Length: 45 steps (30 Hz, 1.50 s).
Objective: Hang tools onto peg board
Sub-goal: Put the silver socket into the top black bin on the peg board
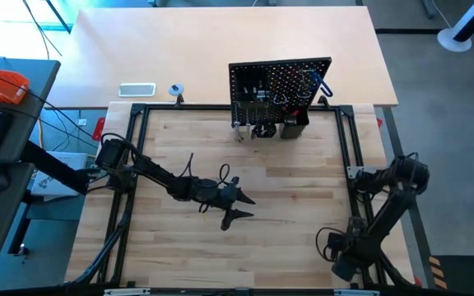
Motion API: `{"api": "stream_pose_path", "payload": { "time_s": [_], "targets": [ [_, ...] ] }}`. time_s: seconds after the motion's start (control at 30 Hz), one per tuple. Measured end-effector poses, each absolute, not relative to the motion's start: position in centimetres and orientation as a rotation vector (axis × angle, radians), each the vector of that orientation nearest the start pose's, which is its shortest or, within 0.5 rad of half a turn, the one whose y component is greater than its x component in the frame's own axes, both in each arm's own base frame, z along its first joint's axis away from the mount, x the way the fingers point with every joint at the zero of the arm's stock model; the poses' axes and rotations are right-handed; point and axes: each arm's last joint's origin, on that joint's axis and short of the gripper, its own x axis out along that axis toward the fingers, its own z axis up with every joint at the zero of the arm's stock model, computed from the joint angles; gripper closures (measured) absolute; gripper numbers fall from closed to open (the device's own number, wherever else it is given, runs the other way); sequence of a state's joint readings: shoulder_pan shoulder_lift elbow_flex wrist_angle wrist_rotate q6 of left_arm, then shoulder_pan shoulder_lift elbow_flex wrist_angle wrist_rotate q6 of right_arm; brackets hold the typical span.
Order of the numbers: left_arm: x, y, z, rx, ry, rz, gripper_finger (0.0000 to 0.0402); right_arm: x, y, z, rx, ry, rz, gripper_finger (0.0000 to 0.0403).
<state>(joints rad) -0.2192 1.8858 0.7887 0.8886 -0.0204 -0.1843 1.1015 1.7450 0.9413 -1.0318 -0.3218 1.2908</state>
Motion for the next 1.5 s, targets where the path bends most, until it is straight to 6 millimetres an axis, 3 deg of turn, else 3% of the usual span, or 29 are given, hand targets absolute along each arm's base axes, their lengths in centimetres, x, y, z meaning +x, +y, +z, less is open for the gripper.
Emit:
{"api": "stream_pose_path", "payload": {
  "time_s": [0.13, 0.23, 0.5, 0.8, 1.27, 1.5],
  "targets": [
    [35.3, -7.8, 14.4, -0.157, 0.225, -0.178, 0.0204, 10.7, 23.1, 13.1, 0.01, 1.97, -0.247, 0.0186],
    [35.3, -7.8, 14.4, -0.156, 0.225, -0.178, 0.0204, 10.8, 23.2, 12.9, -0.013, 1.974, -0.222, 0.0213],
    [35.3, -7.8, 14.4, -0.144, 0.224, -0.18, 0.0204, 10.8, 23.1, 12.8, -0.04, 1.967, -0.21, 0.0368],
    [35.4, -7.8, 14.8, -0.145, 0.175, -0.185, 0.0204, 11.3, 22.8, 13.4, 0.015, 1.884, -0.27, 0.0366],
    [35.7, -6.5, 16.8, -0.108, -0.018, -0.229, 0.0204, 17.3, 21.2, 21.7, 0.092, 1.209, -0.317, 0.0366],
    [35.0, -5.6, 19.9, 0.052, -0.077, -0.206, 0.0204, 21.0, 18.6, 26.4, 0.018, 0.99, -0.333, 0.0366]
  ]
}}
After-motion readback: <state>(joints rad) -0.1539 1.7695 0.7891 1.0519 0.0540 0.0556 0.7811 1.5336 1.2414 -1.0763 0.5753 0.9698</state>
